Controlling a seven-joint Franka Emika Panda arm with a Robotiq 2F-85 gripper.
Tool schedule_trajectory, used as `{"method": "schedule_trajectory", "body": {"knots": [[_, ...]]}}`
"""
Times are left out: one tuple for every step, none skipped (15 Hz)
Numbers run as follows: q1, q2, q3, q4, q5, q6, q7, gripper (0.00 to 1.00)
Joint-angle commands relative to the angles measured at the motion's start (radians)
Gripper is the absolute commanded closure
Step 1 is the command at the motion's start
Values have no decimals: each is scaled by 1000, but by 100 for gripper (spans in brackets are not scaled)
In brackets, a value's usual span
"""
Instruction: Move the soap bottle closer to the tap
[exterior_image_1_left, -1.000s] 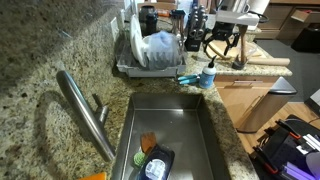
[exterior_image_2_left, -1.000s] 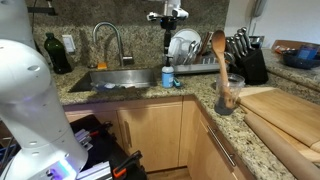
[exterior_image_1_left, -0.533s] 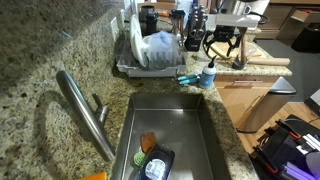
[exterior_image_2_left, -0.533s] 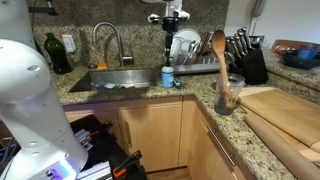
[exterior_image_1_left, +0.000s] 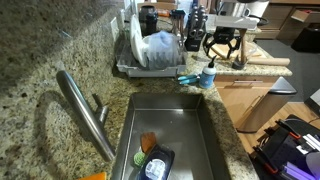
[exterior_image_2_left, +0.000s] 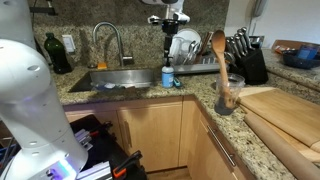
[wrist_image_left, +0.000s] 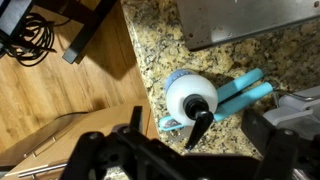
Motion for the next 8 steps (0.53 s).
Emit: {"method": "schedule_trajectory", "body": {"knots": [[-3,0,3,2,1,-4,1,0],[-3,0,3,2,1,-4,2,0],[-3,0,3,2,2,-5,2,0],[-3,0,2,2,2,-5,3,0],[-2,5,2,-3,-4,-5,9,0],[-3,11,2,-4,5,-17,8,0],[-2,14,2,-10,1,-15,8,0],[-1,15,3,-14,0,-13,8,0]]}}
